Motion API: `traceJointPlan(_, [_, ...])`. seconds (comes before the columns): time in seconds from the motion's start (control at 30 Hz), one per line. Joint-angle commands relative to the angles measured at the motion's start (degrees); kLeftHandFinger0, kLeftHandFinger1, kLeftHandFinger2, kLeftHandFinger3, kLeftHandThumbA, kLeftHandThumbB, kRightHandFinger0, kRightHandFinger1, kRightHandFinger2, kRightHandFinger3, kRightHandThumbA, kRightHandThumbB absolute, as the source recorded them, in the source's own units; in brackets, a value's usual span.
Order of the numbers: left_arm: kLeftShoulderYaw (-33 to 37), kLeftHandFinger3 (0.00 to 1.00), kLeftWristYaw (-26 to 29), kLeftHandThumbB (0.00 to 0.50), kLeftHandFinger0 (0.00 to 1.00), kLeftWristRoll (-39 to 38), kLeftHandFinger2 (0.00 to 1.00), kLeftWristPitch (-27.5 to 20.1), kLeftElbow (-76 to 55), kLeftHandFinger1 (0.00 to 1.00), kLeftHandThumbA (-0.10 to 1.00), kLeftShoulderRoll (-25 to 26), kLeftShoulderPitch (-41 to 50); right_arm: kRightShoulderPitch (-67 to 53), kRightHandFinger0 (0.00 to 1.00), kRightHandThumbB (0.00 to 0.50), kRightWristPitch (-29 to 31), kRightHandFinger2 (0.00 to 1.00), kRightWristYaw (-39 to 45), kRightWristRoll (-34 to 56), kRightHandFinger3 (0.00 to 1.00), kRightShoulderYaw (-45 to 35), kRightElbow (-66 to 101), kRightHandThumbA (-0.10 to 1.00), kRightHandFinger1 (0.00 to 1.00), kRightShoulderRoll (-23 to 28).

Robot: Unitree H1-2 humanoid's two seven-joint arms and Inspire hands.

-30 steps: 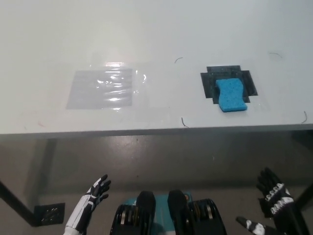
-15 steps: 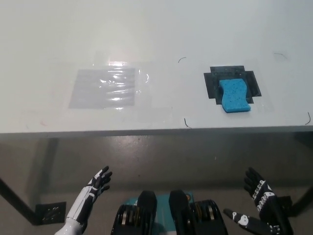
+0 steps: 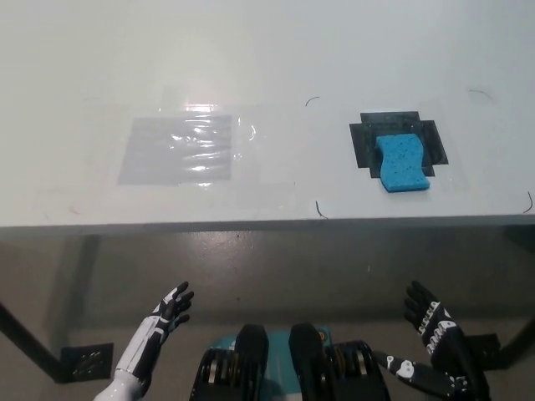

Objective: A soft sponge is kept on the balc marked spot on the table infront of the robot and it uses its right hand fist to press down on it and drrags it across the table in a back and forth manner twice to clean it

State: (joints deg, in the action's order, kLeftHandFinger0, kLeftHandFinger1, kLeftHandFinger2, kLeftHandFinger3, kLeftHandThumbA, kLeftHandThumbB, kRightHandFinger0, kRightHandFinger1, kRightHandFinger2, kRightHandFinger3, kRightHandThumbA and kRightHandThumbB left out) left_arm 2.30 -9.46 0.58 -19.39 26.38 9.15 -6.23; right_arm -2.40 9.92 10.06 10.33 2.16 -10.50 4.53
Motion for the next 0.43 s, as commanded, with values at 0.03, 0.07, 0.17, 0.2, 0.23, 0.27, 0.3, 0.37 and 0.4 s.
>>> traceJointPlan(0.03, [-0.1,1.00,-0.2,0.422,1.00,-0.2,1.00,-0.5,-1.4,1.00,1.00,0.4,-0.8,0.9,1.00,0.064,-0.2,1.00,1.4,0.9,1.00,-0.6,0.8,1.00,1.00,0.9])
traceJointPlan(0.07, [-0.1,1.00,-0.2,0.414,1.00,-0.3,1.00,-0.7,-1.1,1.00,1.00,0.4,-0.8,1.0,1.00,0.064,0.0,1.00,1.4,1.0,1.00,-0.8,0.8,1.00,1.00,0.9])
traceJointPlan(0.17, [-0.3,1.00,-0.2,0.406,1.00,-0.4,1.00,-0.9,-1.2,1.00,1.00,0.5,-0.8,1.4,1.00,0.064,-0.2,1.00,1.2,1.1,1.00,-1.0,0.6,1.00,1.00,0.8])
traceJointPlan(0.2, [-0.3,1.00,-0.1,0.401,1.00,-0.4,1.00,-0.9,-1.2,1.00,1.00,0.6,-0.8,1.6,1.00,0.065,-0.5,1.00,1.2,1.3,1.00,-1.1,0.6,1.00,1.00,0.7])
traceJointPlan(0.23, [-0.4,1.00,0.0,0.396,1.00,-0.4,1.00,-0.9,-1.3,1.00,1.00,0.5,-0.8,1.8,1.00,0.079,-0.6,1.00,1.0,1.3,1.00,-1.2,0.4,1.00,1.00,0.8])
traceJointPlan(0.27, [-0.4,1.00,0.0,0.395,1.00,-0.4,1.00,-1.2,-1.2,1.00,1.00,0.5,-0.9,1.9,1.00,0.084,-1.0,1.00,0.9,1.0,1.00,-1.2,0.5,1.00,1.00,0.8])
traceJointPlan(0.3, [-0.4,1.00,0.0,0.397,1.00,-0.4,1.00,-1.1,-1.3,1.00,1.00,0.5,-0.8,2.0,1.00,0.084,-1.0,1.00,0.7,0.8,1.00,-1.2,0.6,1.00,1.00,0.8])
traceJointPlan(0.37, [-0.5,1.00,0.2,0.406,1.00,-0.4,1.00,-0.6,-1.7,1.00,1.00,0.4,-0.8,2.2,1.00,0.081,-0.9,1.00,0.9,0.6,1.00,-1.2,0.5,1.00,1.00,0.9])
traceJointPlan(0.4, [-0.5,1.00,0.2,0.406,1.00,-0.4,1.00,-0.6,-1.6,1.00,1.00,0.5,-0.9,2.5,1.00,0.081,-0.9,1.00,0.9,0.6,1.00,-1.3,0.3,1.00,1.00,0.9])
